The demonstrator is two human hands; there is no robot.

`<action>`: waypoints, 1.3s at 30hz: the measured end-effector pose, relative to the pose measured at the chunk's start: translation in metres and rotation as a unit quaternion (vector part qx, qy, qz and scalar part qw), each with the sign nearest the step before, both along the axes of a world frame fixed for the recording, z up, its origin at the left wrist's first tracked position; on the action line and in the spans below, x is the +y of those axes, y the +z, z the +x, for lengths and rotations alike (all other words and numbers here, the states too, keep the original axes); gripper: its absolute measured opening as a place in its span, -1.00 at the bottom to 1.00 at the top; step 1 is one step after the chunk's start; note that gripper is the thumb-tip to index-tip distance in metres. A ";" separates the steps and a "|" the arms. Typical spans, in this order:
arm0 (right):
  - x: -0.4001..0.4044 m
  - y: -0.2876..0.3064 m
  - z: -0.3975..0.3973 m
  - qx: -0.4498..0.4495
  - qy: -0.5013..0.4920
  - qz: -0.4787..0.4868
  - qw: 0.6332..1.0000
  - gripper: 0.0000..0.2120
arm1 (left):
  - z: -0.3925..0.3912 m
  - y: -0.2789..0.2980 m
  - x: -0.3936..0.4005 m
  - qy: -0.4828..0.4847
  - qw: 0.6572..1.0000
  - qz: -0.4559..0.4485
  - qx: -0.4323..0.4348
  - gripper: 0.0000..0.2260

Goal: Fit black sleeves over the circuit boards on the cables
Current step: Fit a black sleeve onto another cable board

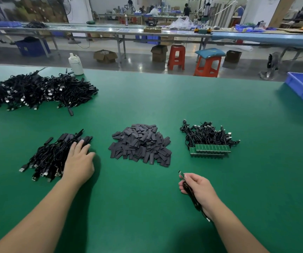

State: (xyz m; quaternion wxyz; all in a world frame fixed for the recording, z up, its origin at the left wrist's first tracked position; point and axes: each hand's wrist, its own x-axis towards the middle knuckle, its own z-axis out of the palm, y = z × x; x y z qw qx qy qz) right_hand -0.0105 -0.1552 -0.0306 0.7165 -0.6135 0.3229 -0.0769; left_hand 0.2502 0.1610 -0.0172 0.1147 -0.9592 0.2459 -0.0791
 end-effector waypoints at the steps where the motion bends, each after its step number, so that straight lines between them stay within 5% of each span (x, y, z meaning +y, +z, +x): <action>1: 0.001 0.000 -0.001 0.001 0.010 -0.007 1.000 -0.81 | -0.004 -0.001 -0.010 -0.018 0.999 -0.045 0.004 -0.64; 3: 0.001 0.000 -0.002 0.003 0.026 -0.016 1.000 -0.83 | -0.012 -0.004 -0.030 -0.038 0.989 -0.123 0.066 -0.63; 6: 0.000 0.001 -0.004 0.002 0.038 -0.018 0.999 -0.84 | -0.021 -0.015 -0.055 -0.035 0.985 -0.108 0.133 -0.58; 17: 0.001 -0.001 -0.006 0.001 0.062 -0.019 0.998 -0.88 | -0.027 -0.025 -0.049 0.057 0.963 -0.248 0.088 -0.90; 22: -0.002 -0.001 -0.005 0.023 0.065 -0.019 0.997 -0.85 | -0.028 -0.016 -0.050 0.123 0.950 -0.261 0.119 -0.78; 26: -0.004 -0.001 -0.008 0.020 0.086 -0.030 0.996 -0.86 | -0.042 -0.008 -0.061 0.069 0.941 -0.300 0.138 -0.77; 30: -0.004 0.001 -0.009 0.029 0.115 -0.050 0.992 -0.87 | -0.074 0.007 -0.083 -0.034 0.893 -0.374 0.248 -0.83; 33: -0.004 0.001 -0.008 0.027 0.122 -0.042 0.991 -0.86 | -0.102 0.007 -0.102 -0.104 0.876 -0.327 0.339 -0.80; 39: -0.001 0.001 -0.007 0.014 0.110 -0.023 0.994 -0.86 | -0.129 -0.010 -0.127 -0.225 0.942 -0.070 0.239 -0.90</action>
